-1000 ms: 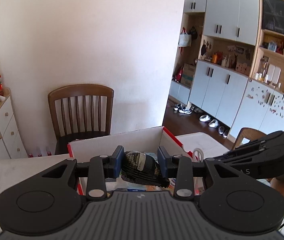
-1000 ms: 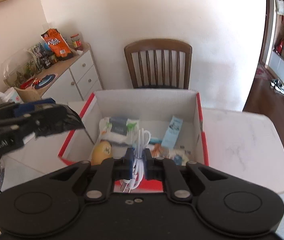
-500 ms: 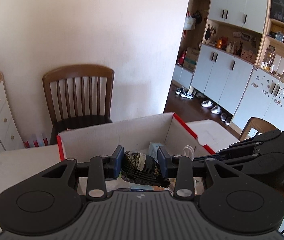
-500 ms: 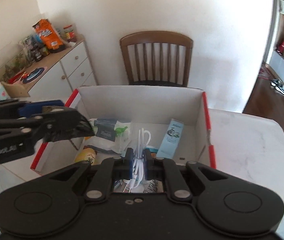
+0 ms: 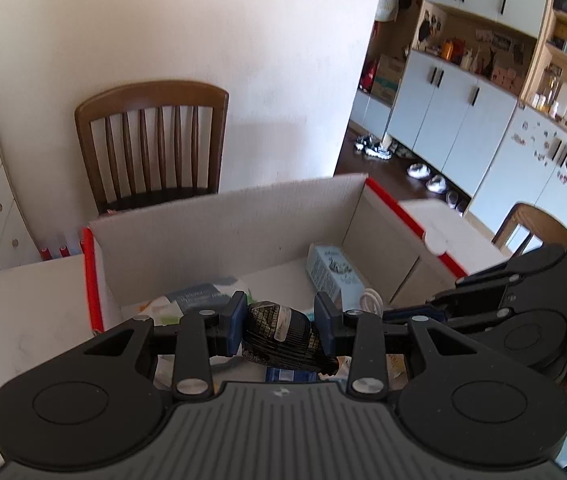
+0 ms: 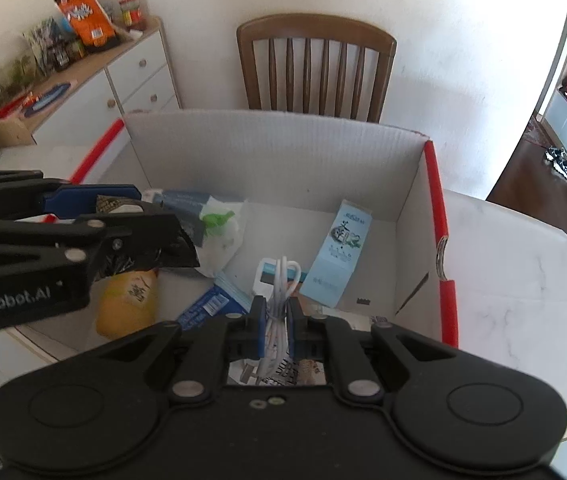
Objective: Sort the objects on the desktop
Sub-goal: 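Lower the dark bag into the box with the left tool while the right tool releases the cable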
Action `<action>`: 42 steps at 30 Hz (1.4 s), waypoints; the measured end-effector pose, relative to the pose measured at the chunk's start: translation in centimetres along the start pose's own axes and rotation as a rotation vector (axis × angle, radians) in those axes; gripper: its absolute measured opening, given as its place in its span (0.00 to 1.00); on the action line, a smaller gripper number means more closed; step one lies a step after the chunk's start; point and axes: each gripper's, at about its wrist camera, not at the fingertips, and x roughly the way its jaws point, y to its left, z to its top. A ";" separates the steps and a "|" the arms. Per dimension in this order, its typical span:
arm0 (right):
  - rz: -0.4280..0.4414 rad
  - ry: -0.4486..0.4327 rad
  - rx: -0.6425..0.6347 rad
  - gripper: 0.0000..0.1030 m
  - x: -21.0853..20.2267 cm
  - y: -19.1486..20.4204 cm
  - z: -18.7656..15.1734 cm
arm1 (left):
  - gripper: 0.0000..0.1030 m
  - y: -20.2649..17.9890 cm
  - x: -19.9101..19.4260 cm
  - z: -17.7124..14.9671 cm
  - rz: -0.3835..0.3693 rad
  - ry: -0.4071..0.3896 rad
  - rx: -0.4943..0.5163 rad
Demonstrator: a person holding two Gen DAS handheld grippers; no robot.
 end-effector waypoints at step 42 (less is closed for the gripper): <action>0.021 0.097 0.008 0.28 2.7 -1.3 -2.3 | 0.59 1.0 4.4 -1.1 0.049 0.255 -0.084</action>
